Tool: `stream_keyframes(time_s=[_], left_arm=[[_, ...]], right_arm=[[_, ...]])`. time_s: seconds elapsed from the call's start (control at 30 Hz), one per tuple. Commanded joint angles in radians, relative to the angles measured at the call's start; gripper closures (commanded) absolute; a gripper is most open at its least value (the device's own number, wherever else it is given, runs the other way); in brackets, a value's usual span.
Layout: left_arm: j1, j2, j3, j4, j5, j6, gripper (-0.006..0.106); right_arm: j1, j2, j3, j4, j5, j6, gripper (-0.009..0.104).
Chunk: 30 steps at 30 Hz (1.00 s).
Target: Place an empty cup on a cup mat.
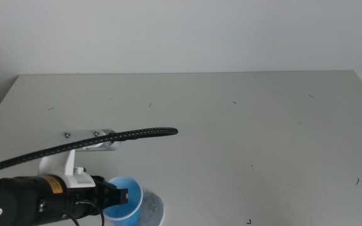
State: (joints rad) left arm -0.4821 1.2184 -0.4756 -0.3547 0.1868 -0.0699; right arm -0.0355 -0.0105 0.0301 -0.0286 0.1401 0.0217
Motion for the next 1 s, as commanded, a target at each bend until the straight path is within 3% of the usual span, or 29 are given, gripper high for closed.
stream_keyframes(time_s=[0.0, 0.3, 0.43, 0.53, 0.7, 0.77, 0.87, 0.97], left_arm=[[-0.019, 0.013, -0.026, -0.015, -0.076, 0.004, 0.1], [-0.089, 0.091, -0.026, -0.015, -0.15, 0.019, 0.1], [-0.089, 0.094, -0.026, -0.015, -0.15, 0.019, 0.094], [-0.089, 0.094, -0.026, -0.015, -0.151, 0.019, 0.072], [-0.087, 0.061, -0.026, -0.003, -0.15, 0.026, 0.025], [-0.087, 0.035, -0.027, 0.008, -0.154, 0.039, 0.013], [-0.087, -0.021, -0.027, 0.014, -0.154, 0.076, 0.006], [-0.087, -0.088, -0.027, 0.014, -0.154, 0.076, 0.005]], right_arm=[[0.002, -0.026, -0.008, -0.014, -0.074, -0.005, 0.001], [0.002, -0.026, -0.008, -0.014, -0.074, -0.005, 0.001], [0.002, -0.026, -0.008, -0.014, -0.074, -0.005, 0.001], [0.002, -0.026, -0.008, -0.014, -0.074, -0.005, 0.001], [0.002, -0.026, -0.008, -0.014, -0.074, -0.005, 0.001], [0.002, -0.026, -0.008, -0.014, -0.074, -0.005, 0.001], [0.002, -0.026, -0.008, -0.014, -0.074, -0.005, 0.001], [0.002, -0.026, -0.008, -0.014, -0.074, -0.005, 0.001]])
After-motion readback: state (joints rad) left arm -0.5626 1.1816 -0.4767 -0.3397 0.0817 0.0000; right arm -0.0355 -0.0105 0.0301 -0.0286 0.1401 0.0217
